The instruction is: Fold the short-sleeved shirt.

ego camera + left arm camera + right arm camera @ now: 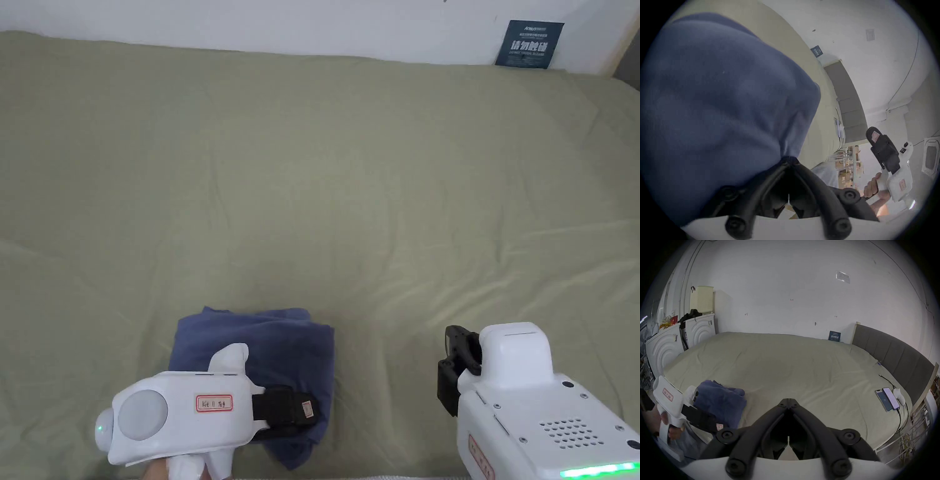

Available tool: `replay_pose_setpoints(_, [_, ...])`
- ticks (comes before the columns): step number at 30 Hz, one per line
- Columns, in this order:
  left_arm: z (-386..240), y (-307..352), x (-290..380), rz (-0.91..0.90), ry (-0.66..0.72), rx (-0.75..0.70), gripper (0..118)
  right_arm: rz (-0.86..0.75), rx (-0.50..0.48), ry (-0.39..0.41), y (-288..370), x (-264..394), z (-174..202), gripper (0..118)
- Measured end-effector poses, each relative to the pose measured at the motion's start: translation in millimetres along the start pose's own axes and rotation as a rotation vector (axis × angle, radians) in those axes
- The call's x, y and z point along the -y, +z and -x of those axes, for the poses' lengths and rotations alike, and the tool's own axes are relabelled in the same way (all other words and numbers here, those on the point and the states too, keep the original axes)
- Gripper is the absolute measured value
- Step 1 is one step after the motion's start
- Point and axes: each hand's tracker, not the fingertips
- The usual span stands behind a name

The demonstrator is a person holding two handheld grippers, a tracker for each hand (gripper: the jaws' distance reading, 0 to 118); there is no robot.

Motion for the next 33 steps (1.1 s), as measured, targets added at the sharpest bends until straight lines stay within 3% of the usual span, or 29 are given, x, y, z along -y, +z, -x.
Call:
replay_pose_setpoints(3, [-12,22,-5,-0.005,-0.045,-0.003,0,0.015,-0.082,-0.011,-6,-5,10,0])
replay_pose_setpoints(8, [-21,99,-26,-0.159,-0.097,0.018,0,0.114,-0.401,-0.083,-39,-15,36,0])
replay_pose_setpoints(13, [3,146,-42,-0.220,-0.098,-0.125,0,0.338,-0.830,-0.350,-111,-2,52,0])
replay_pose_setpoints(15, [22,151,-49,-0.222,-0.070,-0.164,0,0.455,-0.924,-0.445,-141,7,53,0])
replay_pose_setpoints(21, [65,147,-67,-0.168,-0.030,-0.169,0,0.658,-1.035,-0.722,-218,45,43,0])
replay_pose_setpoints(24, [75,138,-72,-0.116,0.008,-0.095,0,0.723,-1.131,-0.835,-237,60,37,0])
replay_pose_setpoints(25, [77,136,-74,-0.105,0.022,-0.078,1,0.720,-1.152,-0.833,-238,59,34,0])
replay_pose_setpoints(26, [79,134,-76,-0.106,0.021,-0.076,9,0.723,-1.155,-0.824,-236,59,34,0])
replay_pose_setpoints(27, [78,131,-76,-0.105,0.012,-0.083,24,0.722,-1.150,-0.817,-236,58,34,0])
replay_pose_setpoints(28, [80,129,-77,-0.102,0.005,-0.087,50,0.725,-1.156,-0.812,-236,58,34,0])
replay_pose_setpoints(29, [84,124,-79,-0.081,0.014,-0.065,96,0.729,-1.165,-0.812,-237,58,33,0])
replay_pose_setpoints(30, [87,118,-80,-0.047,0.031,-0.006,118,0.731,-1.164,-0.809,-239,59,34,0])
replay_pose_setpoints(33, [93,106,-80,-0.012,0.097,0.113,118,0.729,-1.167,-0.806,-238,60,33,0])
